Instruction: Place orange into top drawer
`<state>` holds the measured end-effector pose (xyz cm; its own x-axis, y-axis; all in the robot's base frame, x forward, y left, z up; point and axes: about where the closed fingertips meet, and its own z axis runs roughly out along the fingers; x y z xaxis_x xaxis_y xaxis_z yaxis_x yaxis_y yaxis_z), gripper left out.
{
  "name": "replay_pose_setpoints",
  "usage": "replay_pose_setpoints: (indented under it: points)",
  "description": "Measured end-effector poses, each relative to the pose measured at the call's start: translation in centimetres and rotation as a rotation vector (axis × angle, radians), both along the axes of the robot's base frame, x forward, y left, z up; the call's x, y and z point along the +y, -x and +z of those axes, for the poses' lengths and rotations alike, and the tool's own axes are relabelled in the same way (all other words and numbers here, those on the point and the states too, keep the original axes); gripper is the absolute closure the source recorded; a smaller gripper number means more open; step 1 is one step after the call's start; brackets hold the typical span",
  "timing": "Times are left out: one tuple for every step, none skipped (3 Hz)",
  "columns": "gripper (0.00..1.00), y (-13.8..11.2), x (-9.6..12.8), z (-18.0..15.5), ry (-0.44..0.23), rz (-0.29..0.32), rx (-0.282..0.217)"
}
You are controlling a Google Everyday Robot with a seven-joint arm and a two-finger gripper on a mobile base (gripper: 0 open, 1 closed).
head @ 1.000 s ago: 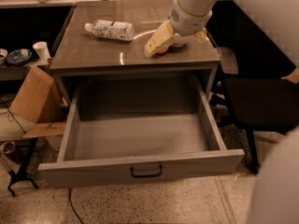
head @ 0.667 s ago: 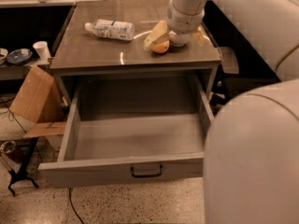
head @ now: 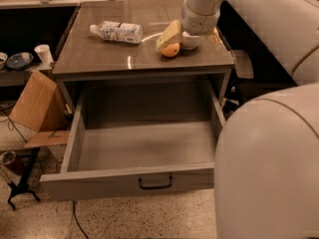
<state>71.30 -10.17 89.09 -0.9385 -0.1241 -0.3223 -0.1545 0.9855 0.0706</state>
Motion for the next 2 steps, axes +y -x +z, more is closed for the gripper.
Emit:
replay_pose_setpoints:
  points:
    - [0.00,-0.1,0.6,-0.5,-0.040,-0.014,0.007]
    - [0.00,-0.5,2.6,-1.4,-0.128,-0.059,0.019]
